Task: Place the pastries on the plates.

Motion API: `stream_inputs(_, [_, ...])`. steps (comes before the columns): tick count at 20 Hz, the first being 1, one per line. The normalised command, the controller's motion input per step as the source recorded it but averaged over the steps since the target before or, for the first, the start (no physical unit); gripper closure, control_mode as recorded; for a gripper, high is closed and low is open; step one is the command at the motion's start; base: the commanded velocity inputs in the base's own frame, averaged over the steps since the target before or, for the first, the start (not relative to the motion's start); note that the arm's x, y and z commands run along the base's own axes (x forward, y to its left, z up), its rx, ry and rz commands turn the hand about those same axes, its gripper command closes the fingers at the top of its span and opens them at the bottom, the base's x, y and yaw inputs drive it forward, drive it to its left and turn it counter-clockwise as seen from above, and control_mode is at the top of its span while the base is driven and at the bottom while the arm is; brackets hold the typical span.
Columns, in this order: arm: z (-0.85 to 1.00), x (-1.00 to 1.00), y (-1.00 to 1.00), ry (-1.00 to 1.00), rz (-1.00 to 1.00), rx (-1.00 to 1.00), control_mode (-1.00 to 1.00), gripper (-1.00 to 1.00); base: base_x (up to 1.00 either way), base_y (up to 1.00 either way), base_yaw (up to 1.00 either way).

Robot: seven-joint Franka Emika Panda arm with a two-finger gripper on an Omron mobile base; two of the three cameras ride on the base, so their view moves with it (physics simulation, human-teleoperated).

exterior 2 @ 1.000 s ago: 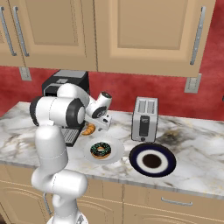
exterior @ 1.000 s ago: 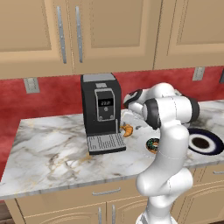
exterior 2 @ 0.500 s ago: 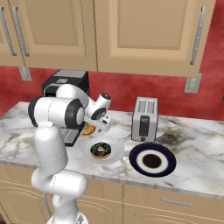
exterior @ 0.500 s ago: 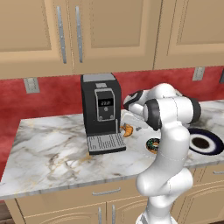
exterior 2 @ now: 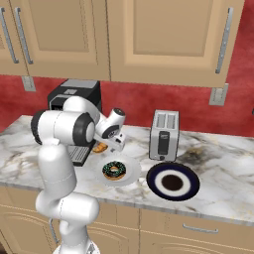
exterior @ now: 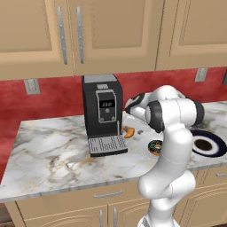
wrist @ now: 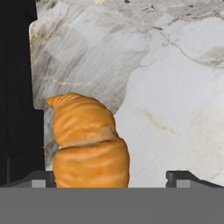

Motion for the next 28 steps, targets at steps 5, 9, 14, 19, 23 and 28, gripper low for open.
stream_inputs(5, [0.0, 0.14, 0.0, 0.0, 0.0, 0.0, -1.0, -1.0, 0.0, 0.0, 0.0])
stream_inputs(9, [0.0, -0.13, 0.0, 0.0, 0.0, 0.0, -1.0, -1.0, 0.0, 0.0, 0.0])
stream_inputs(14, [-0.2, -0.17, 0.0, 0.0, 0.0, 0.0, -1.0, -1.0, 0.0, 0.0, 0.0])
stream_inputs(19, [-0.08, -0.01, 0.0, 0.0, 0.0, 0.0, -1.0, -1.0, 0.0, 0.0, 0.0])
stream_inputs(23, [0.0, 0.23, 0.03, -0.01, 0.0, 0.0, -1.0, -1.0, 0.0, 0.0, 0.0])
stream_inputs(28, [-0.06, 0.16, 0.01, 0.0, 0.0, 0.0, -1.0, -1.0, 0.0, 0.0, 0.0])
